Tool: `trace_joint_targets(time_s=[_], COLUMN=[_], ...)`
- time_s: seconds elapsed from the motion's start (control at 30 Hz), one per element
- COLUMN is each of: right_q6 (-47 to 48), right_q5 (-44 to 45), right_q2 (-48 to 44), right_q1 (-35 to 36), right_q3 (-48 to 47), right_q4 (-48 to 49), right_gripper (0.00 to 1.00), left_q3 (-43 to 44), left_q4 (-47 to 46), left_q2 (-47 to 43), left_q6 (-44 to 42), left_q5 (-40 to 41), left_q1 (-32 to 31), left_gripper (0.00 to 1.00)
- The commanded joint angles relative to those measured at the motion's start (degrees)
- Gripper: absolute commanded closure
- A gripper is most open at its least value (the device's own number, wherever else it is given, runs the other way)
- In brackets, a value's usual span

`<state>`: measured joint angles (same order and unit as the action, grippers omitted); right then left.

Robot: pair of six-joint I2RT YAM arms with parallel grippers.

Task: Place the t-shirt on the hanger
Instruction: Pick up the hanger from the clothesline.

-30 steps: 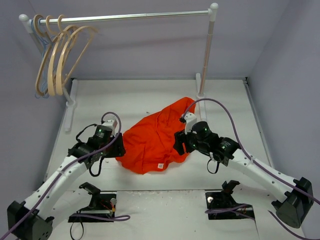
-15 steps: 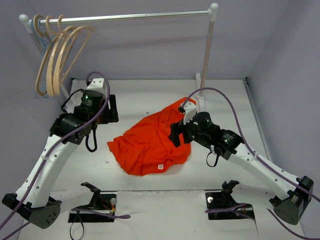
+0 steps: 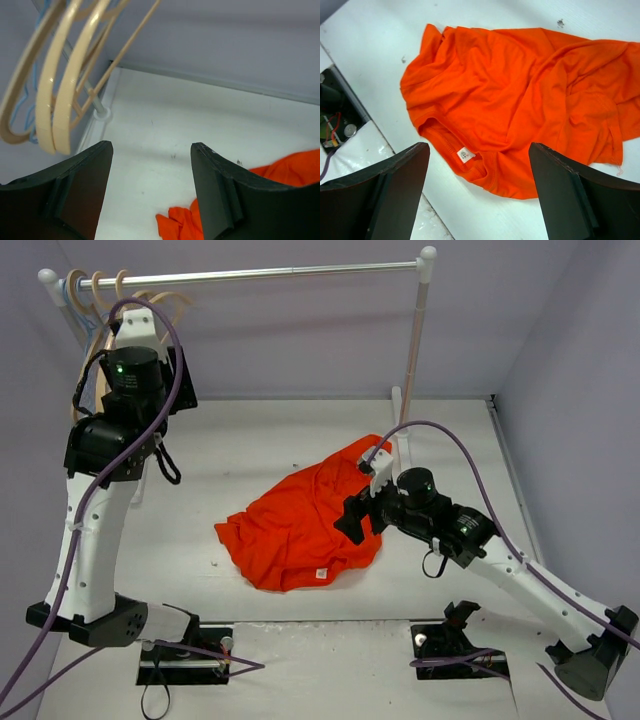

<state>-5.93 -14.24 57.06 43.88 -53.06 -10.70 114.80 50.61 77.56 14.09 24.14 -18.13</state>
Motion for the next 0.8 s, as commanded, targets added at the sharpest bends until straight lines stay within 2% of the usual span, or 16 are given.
trace_joint_targets(time_s=[0.0,0.13,0.3,0.57,0.7,0.77], right_q6=[0.8,-0.8,-0.8,0.0,0.0,0.6], right_q5=[-4.6,-7.1,-7.0,-6.7,-6.6,-6.7], right_q2=[-3.1,-3.5,-4.0,-4.2,-4.3,-4.5], right_q1=[0.1,0.1,0.1,0.1,0.1,0.1], right_q3=[0.8,0.6,1.1,1.3,1.7,1.8], right_q4=[5.4,5.4,5.6,3.9,3.6,2.6], right_gripper=[0.17,0.17,0.16,0.16,0.16,0.16], left_q3=[6.6,10.0,8.9,9.6,11.0,11.1], left_q4=[-3.9,-3.9,-5.2,-7.5,-7.6,-8.1], left_q2=[1.4,3.3,5.1,9.1,11.7,12.6], left_q6=[-5.7,-8.2,-9.6,-8.6,-7.1,-6.3], left_q5=[1.5,-0.3,-7.0,-12.2,-12.5,-12.9], left_q1=[2.0,5.1,12.6,17.0,17.9,20.4], left_gripper=[0.37,0.37,0.37,0.37,0.37,0.37])
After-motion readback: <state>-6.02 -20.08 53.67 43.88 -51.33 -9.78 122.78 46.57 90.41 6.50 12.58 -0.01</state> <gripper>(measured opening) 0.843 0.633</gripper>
